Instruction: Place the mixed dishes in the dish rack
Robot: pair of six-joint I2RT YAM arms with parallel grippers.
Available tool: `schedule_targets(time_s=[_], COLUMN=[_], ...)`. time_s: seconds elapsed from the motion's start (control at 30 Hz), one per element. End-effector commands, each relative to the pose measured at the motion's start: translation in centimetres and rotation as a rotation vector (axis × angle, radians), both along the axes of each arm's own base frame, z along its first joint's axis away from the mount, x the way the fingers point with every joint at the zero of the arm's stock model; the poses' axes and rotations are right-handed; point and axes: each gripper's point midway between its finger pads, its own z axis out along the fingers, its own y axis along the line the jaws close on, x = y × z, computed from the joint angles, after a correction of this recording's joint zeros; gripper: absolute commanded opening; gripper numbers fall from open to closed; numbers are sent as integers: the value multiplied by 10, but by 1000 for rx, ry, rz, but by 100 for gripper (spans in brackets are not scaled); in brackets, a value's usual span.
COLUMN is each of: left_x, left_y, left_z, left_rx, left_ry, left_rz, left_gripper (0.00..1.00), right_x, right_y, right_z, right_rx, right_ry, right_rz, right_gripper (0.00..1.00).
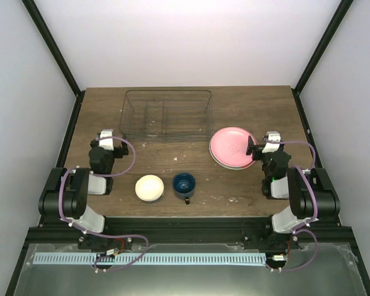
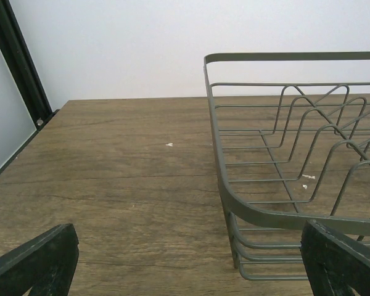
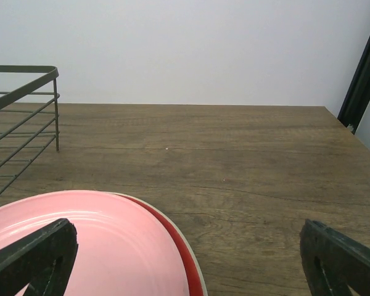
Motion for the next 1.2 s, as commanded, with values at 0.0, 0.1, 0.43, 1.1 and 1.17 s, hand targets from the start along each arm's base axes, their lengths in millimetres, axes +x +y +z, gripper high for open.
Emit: schedule_targets(time_s=[0.0,0.1,0.43,1.1,1.17], left_x=[4,3,3,-4,-6], left_y=[-4,-4,-4,-6,-5], left_z=[9,9,9,34,47], left_rx=[0,0,1,26,37], left_ry=[-36,-36,-37,-63,-63], left_rz=[-17,-17,-18,-3,8], left_gripper=[100,100,100,100,100], right_x=[5,5,5,11,20], right_y=[1,1,1,14,18], right_z=[15,15,15,23,23], right_rx=[-11,-11,-10,-71,-104], right_ry=[-47,-45,-46,7,87], right_rz=[5,6,6,36,31], right_gripper=[100,100,100,100,100])
